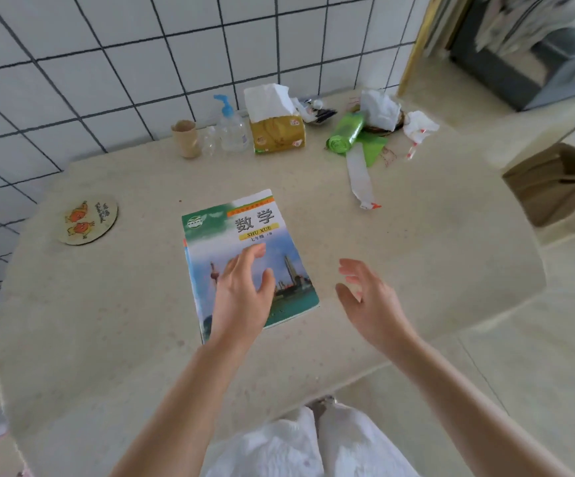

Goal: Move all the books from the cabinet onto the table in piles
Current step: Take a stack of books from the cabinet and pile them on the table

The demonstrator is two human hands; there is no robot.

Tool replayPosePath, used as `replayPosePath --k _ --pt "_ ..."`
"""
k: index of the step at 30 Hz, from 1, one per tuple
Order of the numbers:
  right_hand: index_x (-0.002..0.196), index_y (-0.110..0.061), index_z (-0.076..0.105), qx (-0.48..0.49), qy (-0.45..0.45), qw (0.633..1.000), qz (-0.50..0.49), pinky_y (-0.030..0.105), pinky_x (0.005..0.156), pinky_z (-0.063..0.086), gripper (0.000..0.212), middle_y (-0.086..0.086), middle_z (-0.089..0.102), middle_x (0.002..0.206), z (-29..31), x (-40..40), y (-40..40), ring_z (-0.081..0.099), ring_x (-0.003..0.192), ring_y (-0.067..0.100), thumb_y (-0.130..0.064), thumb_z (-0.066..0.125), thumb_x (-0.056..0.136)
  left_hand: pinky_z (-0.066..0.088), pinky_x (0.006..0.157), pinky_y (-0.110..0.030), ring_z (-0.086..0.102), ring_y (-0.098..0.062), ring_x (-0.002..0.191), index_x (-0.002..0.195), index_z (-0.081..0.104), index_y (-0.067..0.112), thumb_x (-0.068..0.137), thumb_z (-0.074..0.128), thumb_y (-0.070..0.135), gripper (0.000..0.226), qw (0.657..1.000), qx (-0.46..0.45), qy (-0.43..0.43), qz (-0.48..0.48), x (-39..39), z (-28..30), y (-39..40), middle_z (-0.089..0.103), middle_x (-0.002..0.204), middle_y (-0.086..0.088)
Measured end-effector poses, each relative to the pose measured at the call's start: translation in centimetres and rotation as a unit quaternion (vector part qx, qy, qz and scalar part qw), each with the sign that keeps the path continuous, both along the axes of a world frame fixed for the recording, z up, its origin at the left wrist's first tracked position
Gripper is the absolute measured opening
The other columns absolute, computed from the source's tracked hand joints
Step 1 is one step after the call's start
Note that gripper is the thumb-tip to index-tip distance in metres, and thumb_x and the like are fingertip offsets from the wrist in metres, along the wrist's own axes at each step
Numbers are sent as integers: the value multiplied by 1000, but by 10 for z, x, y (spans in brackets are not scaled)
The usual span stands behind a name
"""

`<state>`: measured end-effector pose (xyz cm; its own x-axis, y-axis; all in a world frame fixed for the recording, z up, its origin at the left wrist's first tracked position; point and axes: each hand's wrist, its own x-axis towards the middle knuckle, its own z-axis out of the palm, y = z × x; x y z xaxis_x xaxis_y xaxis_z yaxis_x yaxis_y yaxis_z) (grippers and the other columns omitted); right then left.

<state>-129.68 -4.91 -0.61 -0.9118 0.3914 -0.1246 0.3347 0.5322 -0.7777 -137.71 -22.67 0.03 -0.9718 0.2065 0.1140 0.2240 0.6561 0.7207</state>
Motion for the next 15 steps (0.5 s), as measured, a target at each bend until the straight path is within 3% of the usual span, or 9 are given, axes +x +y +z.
replayPosePath --k 3,6,11,15 --pt "121 -9 59 4 33 996 -77 38 93 50 32 3 65 110 -7 37 -3 62 101 16 -2 58 89 43 84 -20 64 -16 96 119 59 19 90 58 12 29 996 30 -19 -87 12 -2 17 69 107 10" --pt "116 -11 61 13 35 989 -140 34 88 50 29 0 65 104 -15 79 -4 64 98 17 -2 58 89 50 91 -31 62 -7 96 117 61 22 90 59 12 28 984 42 -54 -163 35 -8 35 68 99 11" --pt "112 -10 65 58 28 962 -266 33 83 52 27 1 70 101 -18 157 -6 66 95 17 -1 60 87 50 90 -33 63 -8 92 112 64 22 86 61 11 29 946 26 -75 -314 91 -15 67 69 93 10" --pt "115 -11 61 60 26 928 -367 35 85 54 27 -1 70 100 -14 228 -15 66 94 14 -4 59 89 46 81 -24 64 -11 85 110 65 22 86 62 12 26 896 -4 -45 -442 145 -16 96 70 89 9"
